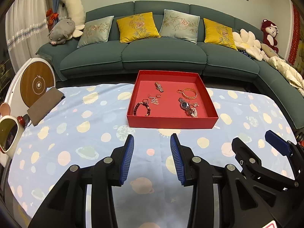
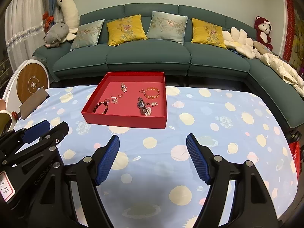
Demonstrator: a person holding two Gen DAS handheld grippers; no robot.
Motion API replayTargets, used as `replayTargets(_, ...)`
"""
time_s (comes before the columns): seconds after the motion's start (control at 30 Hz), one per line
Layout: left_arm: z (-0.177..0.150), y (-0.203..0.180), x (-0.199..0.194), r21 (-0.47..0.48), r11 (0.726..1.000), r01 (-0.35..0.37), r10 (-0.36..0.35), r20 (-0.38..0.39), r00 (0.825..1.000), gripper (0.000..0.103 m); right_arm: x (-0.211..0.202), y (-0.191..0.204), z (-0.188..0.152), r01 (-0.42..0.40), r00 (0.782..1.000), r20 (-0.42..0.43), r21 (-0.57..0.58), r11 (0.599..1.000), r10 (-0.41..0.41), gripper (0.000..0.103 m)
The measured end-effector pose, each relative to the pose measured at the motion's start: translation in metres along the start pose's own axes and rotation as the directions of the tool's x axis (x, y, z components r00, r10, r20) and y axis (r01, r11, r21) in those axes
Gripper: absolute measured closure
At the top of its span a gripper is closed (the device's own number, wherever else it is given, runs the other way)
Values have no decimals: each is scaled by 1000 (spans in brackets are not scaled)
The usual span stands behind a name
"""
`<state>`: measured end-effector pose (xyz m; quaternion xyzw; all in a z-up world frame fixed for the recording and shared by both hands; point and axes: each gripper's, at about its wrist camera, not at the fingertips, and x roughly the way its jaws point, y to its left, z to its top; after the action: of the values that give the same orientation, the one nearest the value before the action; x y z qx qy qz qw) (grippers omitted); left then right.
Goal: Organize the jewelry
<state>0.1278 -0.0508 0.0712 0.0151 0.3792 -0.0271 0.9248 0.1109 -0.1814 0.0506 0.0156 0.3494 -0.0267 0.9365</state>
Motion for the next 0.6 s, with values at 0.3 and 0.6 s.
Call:
replayTargets(0.3,3,-4,4,-7,1000,-2,2,3,1000,65,3,-4,0,13,1000,-7,19,1000,-13,33)
replayTargets(0.6,5,-6,3,-16,1000,-4,4,10,1000,65,2,-7,2,21,1000,-6,37,999,-21,33)
